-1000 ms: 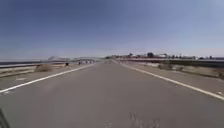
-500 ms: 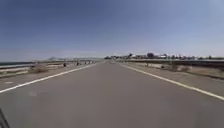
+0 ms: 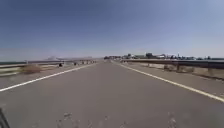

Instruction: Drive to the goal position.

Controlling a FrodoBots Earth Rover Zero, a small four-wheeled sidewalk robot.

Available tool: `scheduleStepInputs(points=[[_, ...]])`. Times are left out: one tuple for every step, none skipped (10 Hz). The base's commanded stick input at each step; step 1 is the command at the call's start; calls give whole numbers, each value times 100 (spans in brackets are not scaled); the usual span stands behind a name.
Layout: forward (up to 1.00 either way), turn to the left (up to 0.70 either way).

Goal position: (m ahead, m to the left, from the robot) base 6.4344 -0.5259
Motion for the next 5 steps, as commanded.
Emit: scheduleStepInputs(points=[[100,0],[100,0],[100,0],[100,0],[100,0]])
